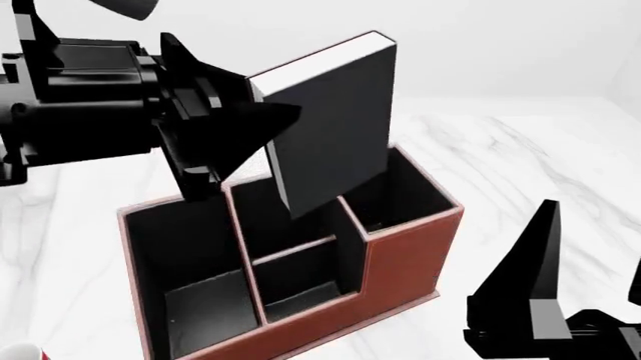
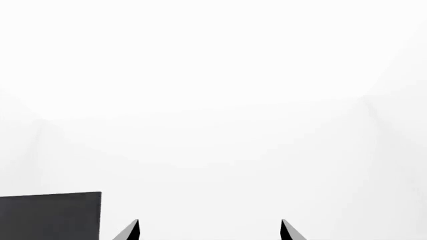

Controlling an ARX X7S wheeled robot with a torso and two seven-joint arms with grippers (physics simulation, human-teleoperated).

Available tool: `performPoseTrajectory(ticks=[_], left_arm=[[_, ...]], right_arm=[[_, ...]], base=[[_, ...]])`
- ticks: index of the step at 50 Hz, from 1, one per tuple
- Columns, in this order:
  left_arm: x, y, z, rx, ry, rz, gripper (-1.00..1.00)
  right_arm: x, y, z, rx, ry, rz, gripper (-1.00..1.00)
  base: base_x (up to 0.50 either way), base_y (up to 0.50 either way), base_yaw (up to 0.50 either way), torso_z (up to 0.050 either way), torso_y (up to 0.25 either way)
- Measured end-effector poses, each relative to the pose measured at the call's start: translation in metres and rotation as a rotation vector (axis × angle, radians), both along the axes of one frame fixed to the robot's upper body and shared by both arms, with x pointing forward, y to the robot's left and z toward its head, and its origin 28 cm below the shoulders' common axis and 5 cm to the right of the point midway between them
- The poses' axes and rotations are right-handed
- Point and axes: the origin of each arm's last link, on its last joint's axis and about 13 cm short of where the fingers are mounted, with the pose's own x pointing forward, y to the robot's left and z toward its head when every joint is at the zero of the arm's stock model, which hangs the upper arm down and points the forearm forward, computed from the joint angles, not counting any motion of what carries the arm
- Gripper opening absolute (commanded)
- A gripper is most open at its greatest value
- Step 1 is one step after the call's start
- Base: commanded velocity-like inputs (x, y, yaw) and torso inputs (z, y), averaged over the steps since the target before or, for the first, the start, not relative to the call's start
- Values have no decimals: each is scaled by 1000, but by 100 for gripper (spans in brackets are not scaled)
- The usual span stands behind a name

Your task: Pick up the book and place it in the back compartment of the caddy.

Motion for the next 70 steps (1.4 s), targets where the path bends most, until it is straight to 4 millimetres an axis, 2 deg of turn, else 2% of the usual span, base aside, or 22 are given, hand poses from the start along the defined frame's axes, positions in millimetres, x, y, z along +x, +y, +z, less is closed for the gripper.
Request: performPoseTrajectory(ticks=[14,20,40,58,70], left_arm=[[9,9,-29,22,114,37,-100],[11,11,-36,52,137,46,-100],[10,2,-37,134,124,11,-100],[13,-5,-45,204,120,-24,-100],[15,-8,-42,269,88,-26,-100]], right_arm=[[1,1,-2,-3,6,1,100],[2,1,-3,-4,9,3,100],[2,2,-4,-4,14,9,100],[3,2,-5,-3,16,11,100],[2,2,-5,-3,17,12,100]], base=[[0,0,0,0,1],[0,0,0,0,2],[0,0,0,1,1],[0,0,0,1,1],[0,0,0,0,2]])
